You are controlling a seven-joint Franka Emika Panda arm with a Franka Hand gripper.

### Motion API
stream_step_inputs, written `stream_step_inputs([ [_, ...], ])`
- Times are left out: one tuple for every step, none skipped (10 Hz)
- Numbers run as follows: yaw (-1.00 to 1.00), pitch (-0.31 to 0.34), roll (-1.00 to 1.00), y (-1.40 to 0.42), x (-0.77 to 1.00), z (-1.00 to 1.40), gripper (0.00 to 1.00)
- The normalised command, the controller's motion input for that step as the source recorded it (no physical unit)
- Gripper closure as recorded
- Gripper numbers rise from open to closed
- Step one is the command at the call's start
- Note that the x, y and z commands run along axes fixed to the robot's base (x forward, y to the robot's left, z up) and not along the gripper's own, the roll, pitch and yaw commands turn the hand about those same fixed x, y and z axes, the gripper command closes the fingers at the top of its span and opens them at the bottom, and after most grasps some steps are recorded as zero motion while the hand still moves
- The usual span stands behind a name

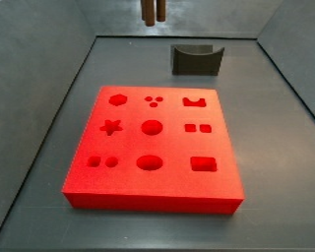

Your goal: Insert the 3 prong object.

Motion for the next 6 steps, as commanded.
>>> stream_step_inputs([
  [0.08,-0.063,0.00,0.19,0.25,-0.27,1.00],
  [0.48,-0.089,-0.05,0.35,0.36,-0.37,1.00],
  [0.68,-0.107,0.00,0.20,0.23,-0.41,1.00],
  [0.79,-0.094,0.00,0.11,0.15,-0.45,1.00],
  [0.86,-0.099,0.00,0.05,0.07,-0.43,1.00],
  [0.85,-0.044,0.03,0.11,0.00,-0.57,1.00],
])
